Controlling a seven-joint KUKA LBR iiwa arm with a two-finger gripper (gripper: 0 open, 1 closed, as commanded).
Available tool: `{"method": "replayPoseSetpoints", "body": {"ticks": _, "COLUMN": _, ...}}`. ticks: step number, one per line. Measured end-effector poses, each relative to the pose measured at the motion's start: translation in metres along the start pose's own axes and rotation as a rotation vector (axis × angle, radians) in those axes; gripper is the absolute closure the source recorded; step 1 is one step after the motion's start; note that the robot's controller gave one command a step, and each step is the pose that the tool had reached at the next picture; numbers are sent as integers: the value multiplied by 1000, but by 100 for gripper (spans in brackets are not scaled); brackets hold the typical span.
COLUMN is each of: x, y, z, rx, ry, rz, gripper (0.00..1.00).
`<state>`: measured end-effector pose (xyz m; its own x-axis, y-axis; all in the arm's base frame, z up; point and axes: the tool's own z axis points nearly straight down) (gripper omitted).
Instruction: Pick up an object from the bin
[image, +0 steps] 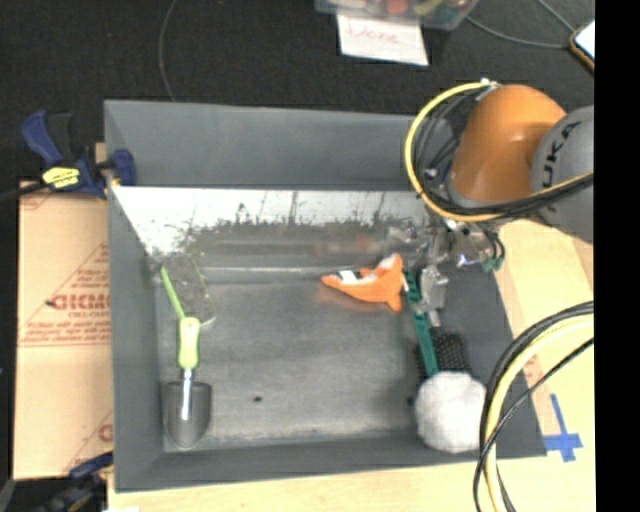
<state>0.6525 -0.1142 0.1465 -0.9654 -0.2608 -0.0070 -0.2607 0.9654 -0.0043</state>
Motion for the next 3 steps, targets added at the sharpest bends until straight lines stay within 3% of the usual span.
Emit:
{"method": "replayPoseSetpoints", "body": {"ticks": 1, "x": -1, "y": 5, "z": 29, "rx": 2, "ry": -3, "rz": 5, "gripper": 0}}
{"method": "replayPoseSetpoints", "body": {"ticks": 2, "x": -2, "y": 8, "z": -13, "rx": 7, "ry": -13, "rz": -149, "gripper": 0}}
{"method": "replayPoseSetpoints", "body": {"ticks": 3, "x": 0, "y": 16, "z": 75, "rx": 4, "ry": -8, "rz": -39, "gripper": 0}}
